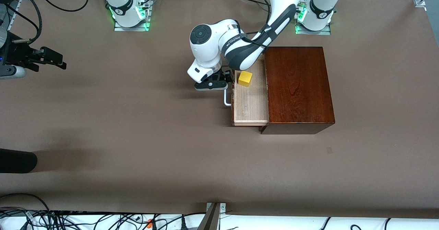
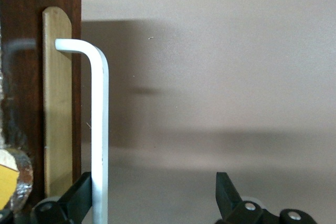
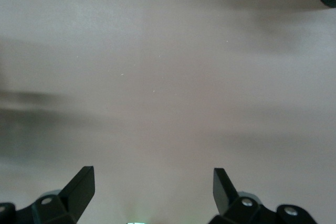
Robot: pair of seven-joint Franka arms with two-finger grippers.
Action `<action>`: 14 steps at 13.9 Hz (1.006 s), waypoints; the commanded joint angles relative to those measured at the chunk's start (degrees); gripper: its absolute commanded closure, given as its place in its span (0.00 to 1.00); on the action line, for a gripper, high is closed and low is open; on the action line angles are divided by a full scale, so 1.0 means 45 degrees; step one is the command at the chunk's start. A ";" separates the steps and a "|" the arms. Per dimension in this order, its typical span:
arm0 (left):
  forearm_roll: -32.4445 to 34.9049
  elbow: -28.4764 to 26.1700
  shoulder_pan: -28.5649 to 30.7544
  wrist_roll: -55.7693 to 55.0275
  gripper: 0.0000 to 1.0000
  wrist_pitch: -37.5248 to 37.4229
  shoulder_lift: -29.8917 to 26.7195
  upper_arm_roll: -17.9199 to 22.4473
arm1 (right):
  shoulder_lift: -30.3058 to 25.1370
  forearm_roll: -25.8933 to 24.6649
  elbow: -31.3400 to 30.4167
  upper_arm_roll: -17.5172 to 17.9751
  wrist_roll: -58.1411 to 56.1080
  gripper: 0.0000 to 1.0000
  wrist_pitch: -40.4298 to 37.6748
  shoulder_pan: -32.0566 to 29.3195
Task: Open drawer, take yellow block, close drawer
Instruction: 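Pull the drawer out of the wooden box with the left gripper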
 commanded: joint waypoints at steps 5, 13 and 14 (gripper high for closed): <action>-0.0255 0.1251 -0.0471 -0.0244 0.00 0.0215 0.0678 -0.0063 | 0.0013 0.0161 0.0230 -0.0129 0.0044 0.00 -0.0239 0.0093; -0.2905 0.0998 0.1282 0.2386 0.00 -0.2940 -0.3007 -0.0102 | 0.0013 0.0180 0.0231 -0.0129 0.0025 0.00 -0.0239 0.0093; -0.3394 0.0920 0.1809 0.2993 0.00 -0.3626 -0.3632 -0.0102 | 0.0013 0.0180 0.0231 -0.0129 0.0025 0.00 -0.0239 0.0093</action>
